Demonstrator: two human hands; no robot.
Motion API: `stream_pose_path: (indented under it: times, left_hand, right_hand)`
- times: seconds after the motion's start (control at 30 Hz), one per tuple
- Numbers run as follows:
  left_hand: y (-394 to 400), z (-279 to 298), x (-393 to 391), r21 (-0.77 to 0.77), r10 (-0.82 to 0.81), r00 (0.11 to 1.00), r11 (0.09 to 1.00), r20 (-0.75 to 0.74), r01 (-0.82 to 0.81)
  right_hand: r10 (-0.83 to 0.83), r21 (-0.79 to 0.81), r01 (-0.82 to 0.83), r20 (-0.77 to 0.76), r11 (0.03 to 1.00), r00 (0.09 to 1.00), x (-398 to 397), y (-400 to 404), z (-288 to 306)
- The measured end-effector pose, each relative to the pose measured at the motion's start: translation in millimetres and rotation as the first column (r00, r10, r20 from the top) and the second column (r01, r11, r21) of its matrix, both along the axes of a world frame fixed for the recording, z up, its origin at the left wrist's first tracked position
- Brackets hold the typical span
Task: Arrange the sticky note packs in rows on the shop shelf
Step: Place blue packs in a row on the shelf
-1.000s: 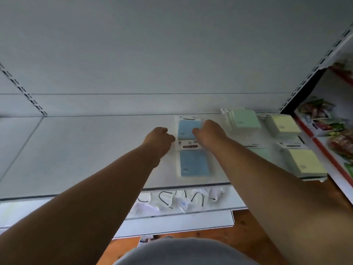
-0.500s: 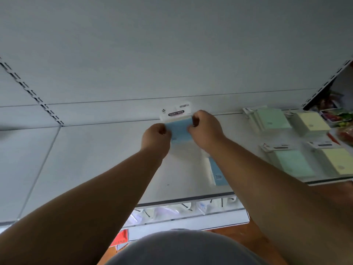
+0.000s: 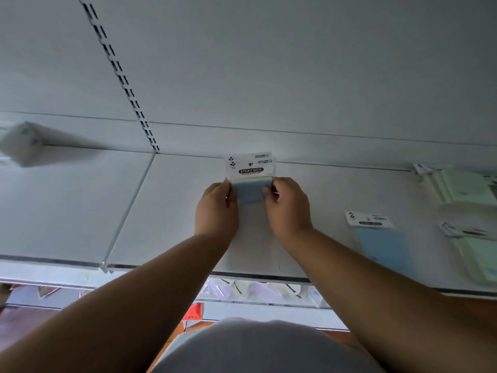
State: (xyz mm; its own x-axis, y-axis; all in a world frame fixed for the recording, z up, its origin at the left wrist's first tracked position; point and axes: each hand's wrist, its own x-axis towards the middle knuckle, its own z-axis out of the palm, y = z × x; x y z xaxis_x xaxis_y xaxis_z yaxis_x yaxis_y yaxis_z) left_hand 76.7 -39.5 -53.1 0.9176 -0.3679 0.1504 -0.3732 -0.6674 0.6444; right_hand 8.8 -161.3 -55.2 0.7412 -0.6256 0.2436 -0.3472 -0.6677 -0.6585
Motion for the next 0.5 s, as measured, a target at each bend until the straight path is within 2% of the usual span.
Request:
stream_pose_path:
  times: [0.1, 0.3, 0.4, 0.5]
  left_hand:
    - [-4, 2, -1, 0.006, -0.031, 0.999, 0.999, -0.012, 0.031]
    - [-10, 8, 3, 0.052, 0.011, 0.997, 0.999, -0.075, -0.007]
    - [-9, 12, 7, 0.073, 0.032, 0.992, 0.997, -0.122, -0.023]
    - [-2, 18, 8, -0.005, 0.071, 0.980, 0.997, -0.187, -0.073]
  right_hand:
    - [0.010, 0.010, -0.010, -0.039, 1.000, 0.999, 2, -2, -1]
    - [0.043, 0.010, -0.043, -0.064, 0.999, 0.997, 4, -11, -3]
    - [0.041, 0.009, -0.041, -0.017, 0.999, 0.999, 2, -16, 0]
    - [0.037, 0.133, -0.035, -0.014, 0.990, 0.999, 3, -13, 3]
